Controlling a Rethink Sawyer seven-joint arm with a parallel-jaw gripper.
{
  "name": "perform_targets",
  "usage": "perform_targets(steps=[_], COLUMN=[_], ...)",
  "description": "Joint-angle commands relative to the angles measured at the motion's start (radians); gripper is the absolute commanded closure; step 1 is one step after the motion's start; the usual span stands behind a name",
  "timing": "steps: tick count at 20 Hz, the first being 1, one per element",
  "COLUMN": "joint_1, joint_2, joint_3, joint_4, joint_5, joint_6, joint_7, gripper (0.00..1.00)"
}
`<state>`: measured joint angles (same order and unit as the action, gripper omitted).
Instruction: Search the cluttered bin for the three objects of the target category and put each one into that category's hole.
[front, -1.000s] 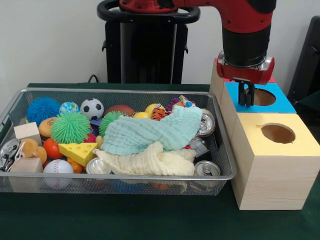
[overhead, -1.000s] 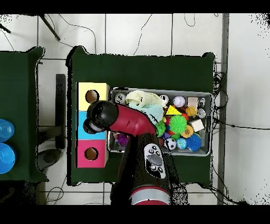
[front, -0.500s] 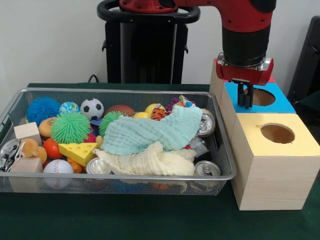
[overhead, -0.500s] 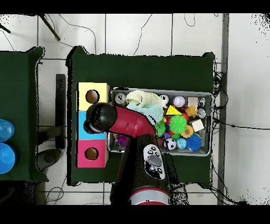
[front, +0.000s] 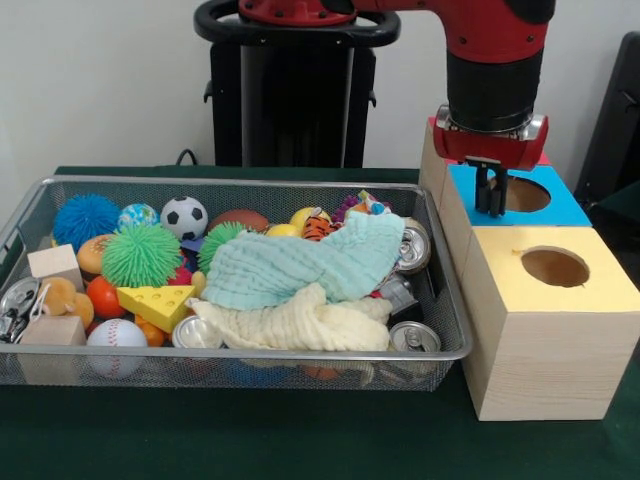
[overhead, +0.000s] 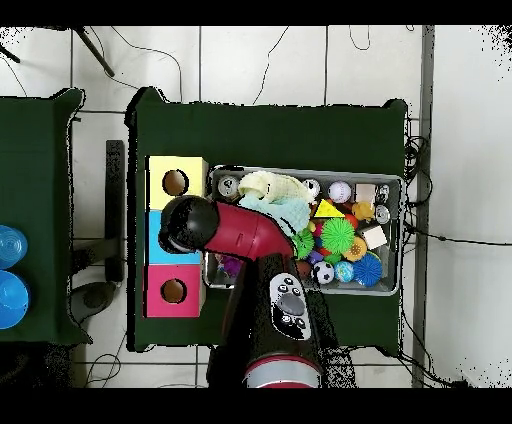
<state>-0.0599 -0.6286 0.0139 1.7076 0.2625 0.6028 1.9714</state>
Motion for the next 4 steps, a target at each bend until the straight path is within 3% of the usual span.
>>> perform_targets(steps=[1,4], joint_1=[-0.009,-0.006], joint_2=[0.17,0.173], joint_3=[0.039,0.039], joint_4=[0.085,0.081], joint_5=[-0.103,-0.104], joint_6=[-0.2,-0.196], joint_7=[0.067,0.068], gripper=[1.0,1.0])
